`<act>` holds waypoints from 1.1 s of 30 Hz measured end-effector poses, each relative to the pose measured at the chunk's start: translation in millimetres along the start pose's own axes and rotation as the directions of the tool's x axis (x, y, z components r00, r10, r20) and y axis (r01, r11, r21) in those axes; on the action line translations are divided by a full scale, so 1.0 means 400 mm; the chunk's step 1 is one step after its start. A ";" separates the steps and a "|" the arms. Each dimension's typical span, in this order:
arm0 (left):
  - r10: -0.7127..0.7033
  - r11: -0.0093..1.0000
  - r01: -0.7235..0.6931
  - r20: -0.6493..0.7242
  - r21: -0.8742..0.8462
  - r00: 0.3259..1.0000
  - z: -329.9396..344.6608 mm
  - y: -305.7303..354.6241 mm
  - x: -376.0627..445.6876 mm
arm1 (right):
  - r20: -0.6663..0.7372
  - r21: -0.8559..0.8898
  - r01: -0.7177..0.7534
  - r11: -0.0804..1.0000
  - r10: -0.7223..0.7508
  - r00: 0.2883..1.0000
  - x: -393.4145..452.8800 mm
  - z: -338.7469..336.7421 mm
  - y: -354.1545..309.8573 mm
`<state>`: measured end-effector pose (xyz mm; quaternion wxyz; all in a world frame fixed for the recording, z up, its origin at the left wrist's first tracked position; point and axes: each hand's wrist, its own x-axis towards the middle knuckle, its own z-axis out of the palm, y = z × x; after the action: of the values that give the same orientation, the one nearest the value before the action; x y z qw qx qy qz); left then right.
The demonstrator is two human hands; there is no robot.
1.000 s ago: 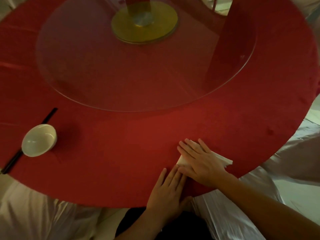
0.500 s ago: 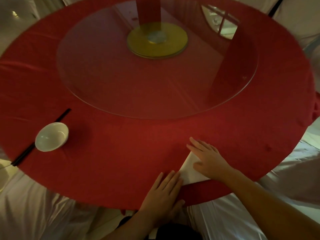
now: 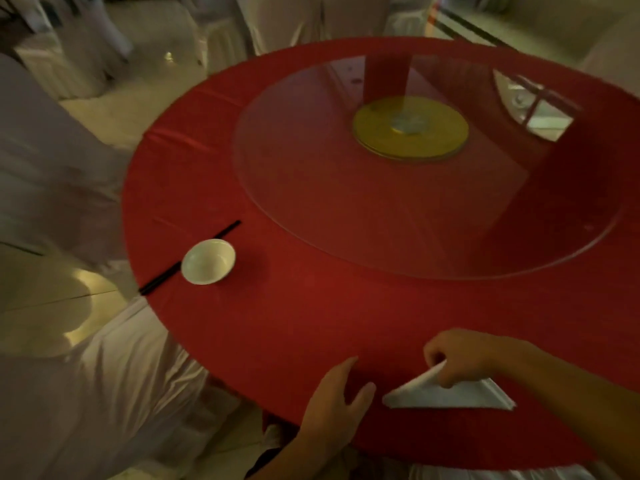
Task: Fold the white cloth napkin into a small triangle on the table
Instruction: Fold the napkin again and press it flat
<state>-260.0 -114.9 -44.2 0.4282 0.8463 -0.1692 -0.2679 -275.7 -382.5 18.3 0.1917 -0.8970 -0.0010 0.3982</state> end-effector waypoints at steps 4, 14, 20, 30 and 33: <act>-0.223 0.786 0.251 0.121 -0.565 0.967 -0.082 0.034 0.037 | -0.044 0.347 0.115 0.931 -0.106 0.993 0.054 -0.042 -0.092; -0.135 0.653 0.361 0.366 -0.666 0.921 -0.358 -0.088 0.126 | -0.192 0.978 0.171 0.117 0.198 0.961 0.325 -0.054 -0.392; -0.210 0.810 0.303 0.234 -0.502 0.949 -0.513 -0.215 0.195 | -0.100 0.963 0.204 -0.177 0.469 0.878 0.475 -0.034 -0.499; -0.169 0.985 0.172 -0.168 0.003 0.971 -0.592 -0.307 0.231 | -0.278 0.860 -0.131 0.494 0.666 0.692 0.537 -0.014 -0.592; -0.121 0.981 0.151 -0.219 0.125 0.968 -0.578 -0.310 0.224 | -0.376 0.681 -0.300 0.668 0.670 0.639 0.526 -0.011 -0.604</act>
<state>-42.9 56.9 -59.6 0.3633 0.9076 -0.0829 -0.1932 -92.4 -127.9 -45.9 0.3144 -0.8387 0.4303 0.1119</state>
